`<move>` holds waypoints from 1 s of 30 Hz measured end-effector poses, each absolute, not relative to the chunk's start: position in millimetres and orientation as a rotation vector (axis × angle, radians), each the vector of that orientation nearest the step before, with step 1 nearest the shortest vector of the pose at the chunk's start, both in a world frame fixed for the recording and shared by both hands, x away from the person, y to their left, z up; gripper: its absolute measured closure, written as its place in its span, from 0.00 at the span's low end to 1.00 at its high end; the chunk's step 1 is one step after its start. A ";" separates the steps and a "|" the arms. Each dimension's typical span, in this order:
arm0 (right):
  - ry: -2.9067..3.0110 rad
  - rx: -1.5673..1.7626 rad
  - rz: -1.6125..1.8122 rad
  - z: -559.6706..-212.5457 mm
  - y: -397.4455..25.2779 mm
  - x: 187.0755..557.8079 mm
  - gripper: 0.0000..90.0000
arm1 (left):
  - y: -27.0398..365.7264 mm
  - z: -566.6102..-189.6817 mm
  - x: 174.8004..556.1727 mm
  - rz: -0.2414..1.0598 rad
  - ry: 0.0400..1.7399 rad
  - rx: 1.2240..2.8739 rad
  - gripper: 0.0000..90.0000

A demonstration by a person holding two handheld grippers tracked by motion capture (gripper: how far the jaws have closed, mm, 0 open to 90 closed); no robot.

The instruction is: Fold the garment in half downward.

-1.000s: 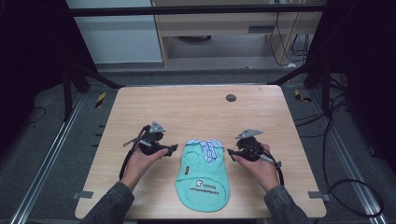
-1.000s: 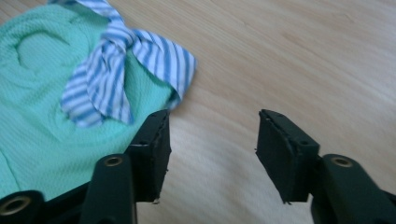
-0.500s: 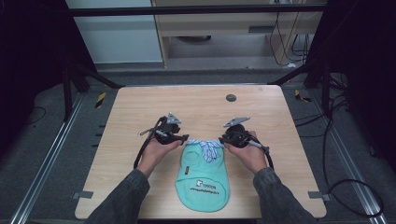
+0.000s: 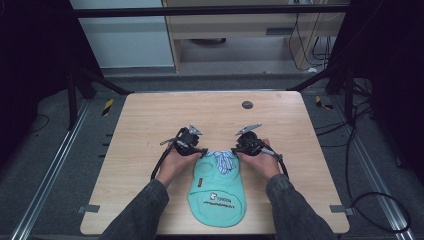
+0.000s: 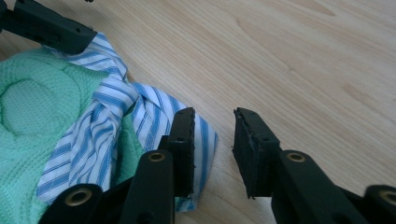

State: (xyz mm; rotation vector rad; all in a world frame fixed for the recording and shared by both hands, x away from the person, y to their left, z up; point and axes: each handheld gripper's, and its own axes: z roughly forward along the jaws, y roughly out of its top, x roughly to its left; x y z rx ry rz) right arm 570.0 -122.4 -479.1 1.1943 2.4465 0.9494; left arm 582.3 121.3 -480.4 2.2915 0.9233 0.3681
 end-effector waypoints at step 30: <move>2.574 1.104 0.900 -483.2 -109.3 566.3 0.92 | 117.1 -483.5 574.4 0.258 0.847 2.337 0.95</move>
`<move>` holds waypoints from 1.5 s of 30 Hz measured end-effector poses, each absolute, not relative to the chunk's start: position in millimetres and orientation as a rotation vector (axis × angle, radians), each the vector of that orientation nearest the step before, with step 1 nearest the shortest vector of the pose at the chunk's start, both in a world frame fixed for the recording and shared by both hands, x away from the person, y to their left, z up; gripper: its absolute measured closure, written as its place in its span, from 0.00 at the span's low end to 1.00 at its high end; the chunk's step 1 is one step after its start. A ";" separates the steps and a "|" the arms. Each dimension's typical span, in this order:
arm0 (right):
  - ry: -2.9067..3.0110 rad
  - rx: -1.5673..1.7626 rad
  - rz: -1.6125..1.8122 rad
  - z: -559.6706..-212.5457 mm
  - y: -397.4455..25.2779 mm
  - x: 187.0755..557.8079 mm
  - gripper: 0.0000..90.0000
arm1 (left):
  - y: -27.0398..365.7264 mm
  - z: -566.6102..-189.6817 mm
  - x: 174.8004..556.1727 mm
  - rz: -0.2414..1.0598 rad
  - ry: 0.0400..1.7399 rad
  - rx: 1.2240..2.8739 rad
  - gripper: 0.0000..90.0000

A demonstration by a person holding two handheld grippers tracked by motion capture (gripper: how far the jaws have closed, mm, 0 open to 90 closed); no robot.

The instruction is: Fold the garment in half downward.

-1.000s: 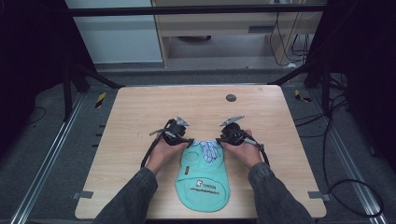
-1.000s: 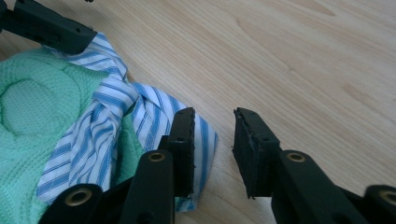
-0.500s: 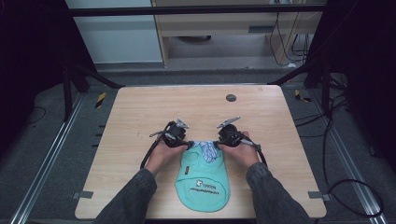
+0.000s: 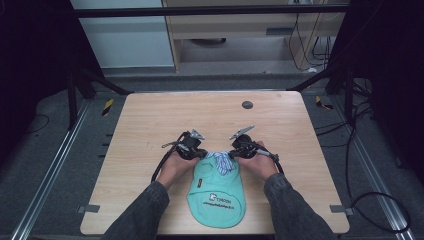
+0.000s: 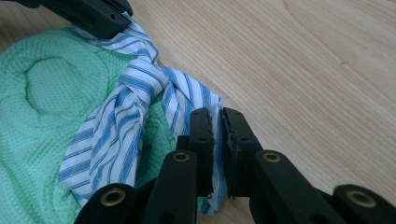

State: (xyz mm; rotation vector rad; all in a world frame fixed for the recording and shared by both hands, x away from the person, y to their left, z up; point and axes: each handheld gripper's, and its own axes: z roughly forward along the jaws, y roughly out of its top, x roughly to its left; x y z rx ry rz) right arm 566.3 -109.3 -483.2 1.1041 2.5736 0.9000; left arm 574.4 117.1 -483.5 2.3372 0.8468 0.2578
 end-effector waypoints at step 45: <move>2.549 0.861 0.922 -409.0 -114.4 546.9 0.92 | 118.3 -409.5 555.2 0.389 0.673 2.320 0.97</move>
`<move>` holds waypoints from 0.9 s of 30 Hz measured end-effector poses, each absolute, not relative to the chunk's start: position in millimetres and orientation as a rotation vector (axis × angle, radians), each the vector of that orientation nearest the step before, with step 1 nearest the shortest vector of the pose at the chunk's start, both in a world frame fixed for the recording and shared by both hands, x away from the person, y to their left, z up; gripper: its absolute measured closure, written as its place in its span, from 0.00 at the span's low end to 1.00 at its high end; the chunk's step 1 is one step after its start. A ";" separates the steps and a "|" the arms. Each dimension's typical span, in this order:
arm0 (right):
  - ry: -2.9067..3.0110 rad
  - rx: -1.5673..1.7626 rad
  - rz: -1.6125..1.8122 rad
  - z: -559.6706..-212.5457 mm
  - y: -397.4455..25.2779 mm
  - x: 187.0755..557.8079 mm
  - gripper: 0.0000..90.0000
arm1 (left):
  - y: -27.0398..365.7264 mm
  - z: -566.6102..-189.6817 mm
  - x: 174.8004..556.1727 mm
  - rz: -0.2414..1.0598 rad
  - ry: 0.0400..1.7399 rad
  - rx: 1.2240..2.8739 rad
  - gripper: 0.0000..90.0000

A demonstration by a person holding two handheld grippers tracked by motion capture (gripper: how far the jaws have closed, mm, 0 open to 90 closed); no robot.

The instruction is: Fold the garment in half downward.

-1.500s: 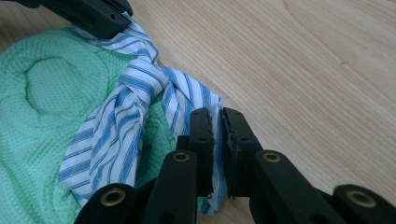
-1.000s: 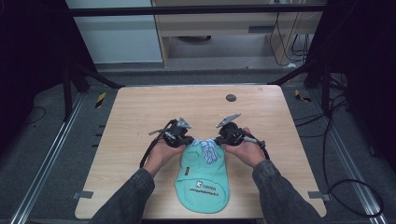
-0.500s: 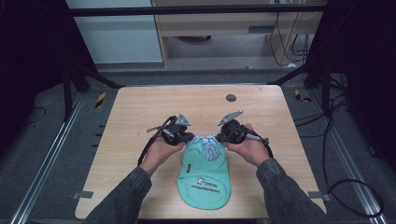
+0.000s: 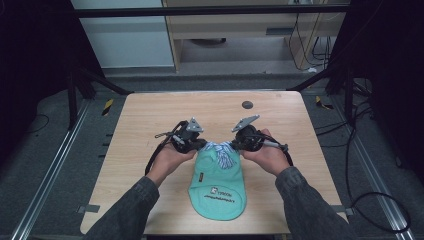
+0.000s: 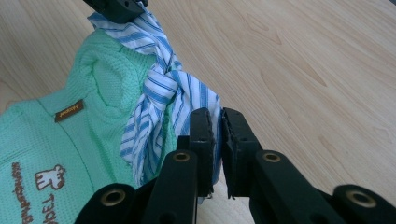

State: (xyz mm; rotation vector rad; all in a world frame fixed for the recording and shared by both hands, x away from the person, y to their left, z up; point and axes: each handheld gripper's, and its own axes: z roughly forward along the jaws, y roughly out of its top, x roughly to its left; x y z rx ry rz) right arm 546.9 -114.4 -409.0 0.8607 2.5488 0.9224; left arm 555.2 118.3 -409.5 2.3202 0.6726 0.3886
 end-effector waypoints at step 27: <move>2.540 0.813 0.896 -388.1 -115.4 550.1 0.93 | 118.8 -386.9 557.4 0.439 0.633 2.312 0.97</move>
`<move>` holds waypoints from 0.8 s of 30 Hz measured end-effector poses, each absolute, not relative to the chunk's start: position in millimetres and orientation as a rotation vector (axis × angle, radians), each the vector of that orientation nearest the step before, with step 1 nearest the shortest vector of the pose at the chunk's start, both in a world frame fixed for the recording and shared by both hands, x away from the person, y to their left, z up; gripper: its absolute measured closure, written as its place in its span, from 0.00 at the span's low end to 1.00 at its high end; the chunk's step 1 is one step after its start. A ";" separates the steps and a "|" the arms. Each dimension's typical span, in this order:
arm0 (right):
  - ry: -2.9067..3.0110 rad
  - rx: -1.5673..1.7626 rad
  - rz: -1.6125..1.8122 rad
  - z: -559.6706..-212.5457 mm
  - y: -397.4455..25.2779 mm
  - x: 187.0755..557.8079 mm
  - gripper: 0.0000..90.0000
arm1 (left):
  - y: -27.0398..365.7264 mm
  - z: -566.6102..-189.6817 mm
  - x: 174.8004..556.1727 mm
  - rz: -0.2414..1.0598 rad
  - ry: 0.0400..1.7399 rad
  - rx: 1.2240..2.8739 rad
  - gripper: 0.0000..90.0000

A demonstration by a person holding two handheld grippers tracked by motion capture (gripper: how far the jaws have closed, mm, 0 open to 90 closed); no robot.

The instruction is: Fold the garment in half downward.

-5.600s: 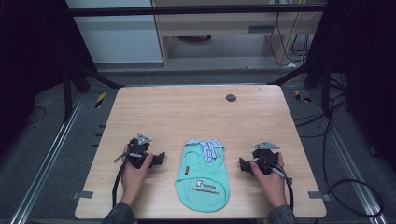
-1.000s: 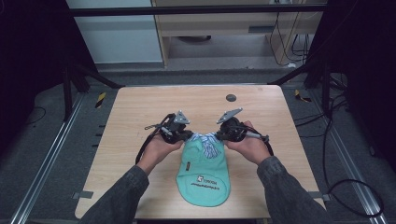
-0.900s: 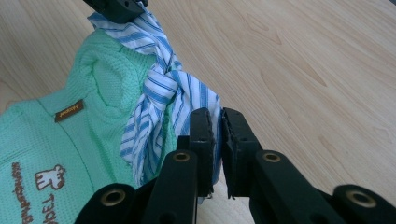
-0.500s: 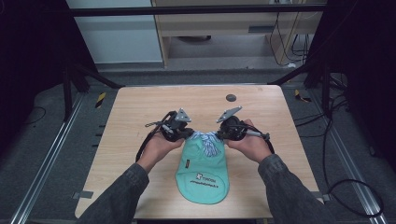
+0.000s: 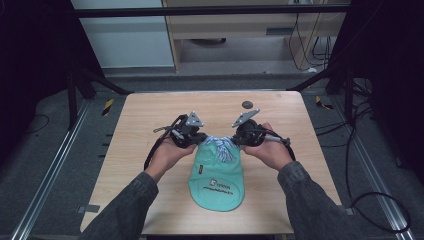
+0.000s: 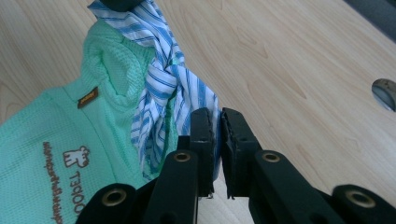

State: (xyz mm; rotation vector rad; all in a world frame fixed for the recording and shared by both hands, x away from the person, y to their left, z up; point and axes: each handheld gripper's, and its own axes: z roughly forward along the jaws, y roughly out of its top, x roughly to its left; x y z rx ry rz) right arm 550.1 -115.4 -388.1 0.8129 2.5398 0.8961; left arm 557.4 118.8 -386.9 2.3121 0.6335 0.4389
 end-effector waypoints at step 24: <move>2.500 0.758 0.883 -375.6 -118.0 551.3 0.95 | 116.5 -380.4 562.1 0.469 0.628 2.316 0.97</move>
